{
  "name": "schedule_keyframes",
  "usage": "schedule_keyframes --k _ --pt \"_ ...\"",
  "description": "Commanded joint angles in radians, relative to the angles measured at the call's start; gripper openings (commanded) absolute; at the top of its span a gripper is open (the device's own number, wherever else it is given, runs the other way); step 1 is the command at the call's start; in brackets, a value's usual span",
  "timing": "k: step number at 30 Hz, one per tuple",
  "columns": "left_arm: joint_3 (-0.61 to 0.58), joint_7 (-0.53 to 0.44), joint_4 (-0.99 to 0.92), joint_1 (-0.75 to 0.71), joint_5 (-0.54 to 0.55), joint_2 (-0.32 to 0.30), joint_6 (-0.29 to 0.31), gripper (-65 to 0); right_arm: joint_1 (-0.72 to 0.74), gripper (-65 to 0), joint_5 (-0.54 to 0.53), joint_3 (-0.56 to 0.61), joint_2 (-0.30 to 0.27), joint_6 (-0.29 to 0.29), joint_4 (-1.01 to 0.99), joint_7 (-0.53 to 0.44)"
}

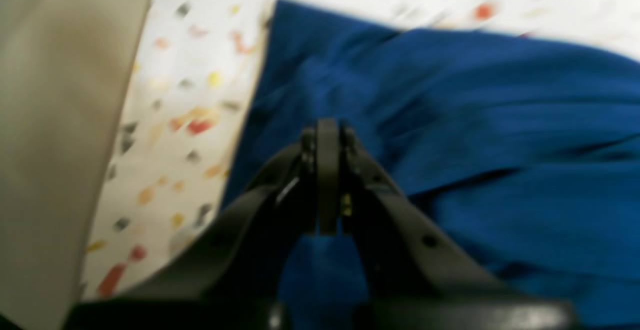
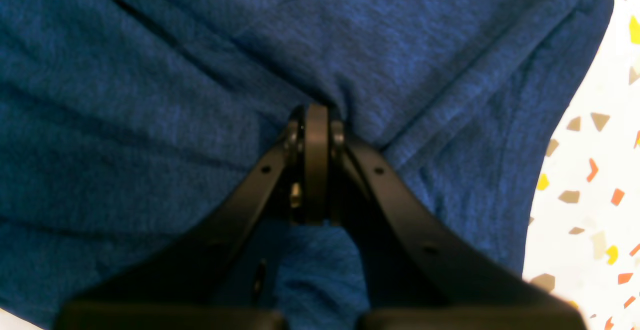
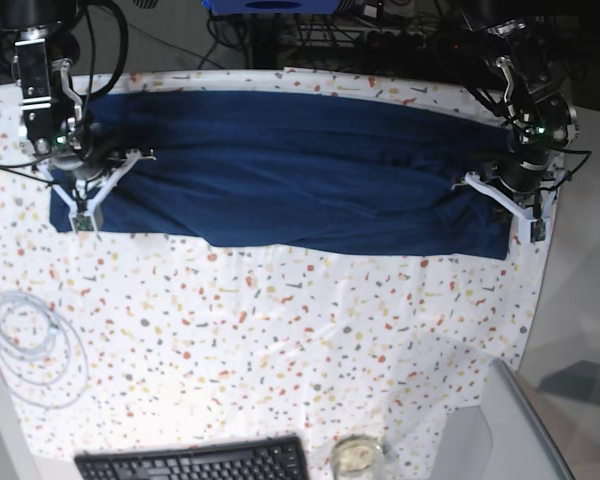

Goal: Layout the t-shirt on the table in an organized manner, then fold the t-shirt properly
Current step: 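Hold the strip ends with both grippers and pull the fabric taut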

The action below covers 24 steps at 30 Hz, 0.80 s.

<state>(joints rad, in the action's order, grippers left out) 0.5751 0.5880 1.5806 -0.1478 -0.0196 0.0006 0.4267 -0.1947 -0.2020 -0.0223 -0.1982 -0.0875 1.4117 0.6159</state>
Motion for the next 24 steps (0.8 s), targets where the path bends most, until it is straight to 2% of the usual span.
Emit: schedule_keyframes --k 1,4,6,7,8,10,15,17,24 --pt "-0.027 0.023 0.040 0.009 0.010 -0.011 0.005 -65.0 0.005 -64.8 0.006 0.002 -0.010 0.001 0.004 0.006" --pt "-0.131 0.128 0.077 0.020 0.017 -0.040 0.005 -40.0 0.005 -64.8 0.006 0.002 -0.010 0.001 0.004 0.008" --pt "-0.178 0.161 0.076 0.043 0.019 -0.047 0.005 -27.0 0.005 -64.8 0.006 0.002 -0.010 0.001 0.004 0.008" --pt "-0.191 0.175 0.068 0.053 0.013 -0.047 0.005 -23.9 0.005 -64.8 0.006 0.002 -0.010 0.001 0.004 0.008" --pt "-0.198 0.191 0.051 0.064 0.010 -0.047 0.005 -23.2 0.005 -64.8 0.006 0.002 -0.008 0.001 0.004 0.008" --pt "-0.205 0.215 0.017 0.084 0.010 -0.047 0.004 -26.2 0.004 -64.8 0.006 0.002 -0.007 0.001 0.004 0.008" --pt "-0.198 0.217 -0.056 0.103 0.010 -0.047 0.004 -40.8 0.001 -64.8 0.006 0.002 -0.007 0.001 0.004 0.008" --pt "-0.198 0.215 -0.072 0.103 0.010 -0.049 0.004 -43.4 0.001 -64.8 0.006 0.000 -0.007 0.001 0.004 0.008" --pt "-0.198 0.215 -0.084 0.103 0.011 -0.050 0.004 -44.4 -0.001 -64.8 0.006 0.002 -0.007 0.001 0.004 0.008"
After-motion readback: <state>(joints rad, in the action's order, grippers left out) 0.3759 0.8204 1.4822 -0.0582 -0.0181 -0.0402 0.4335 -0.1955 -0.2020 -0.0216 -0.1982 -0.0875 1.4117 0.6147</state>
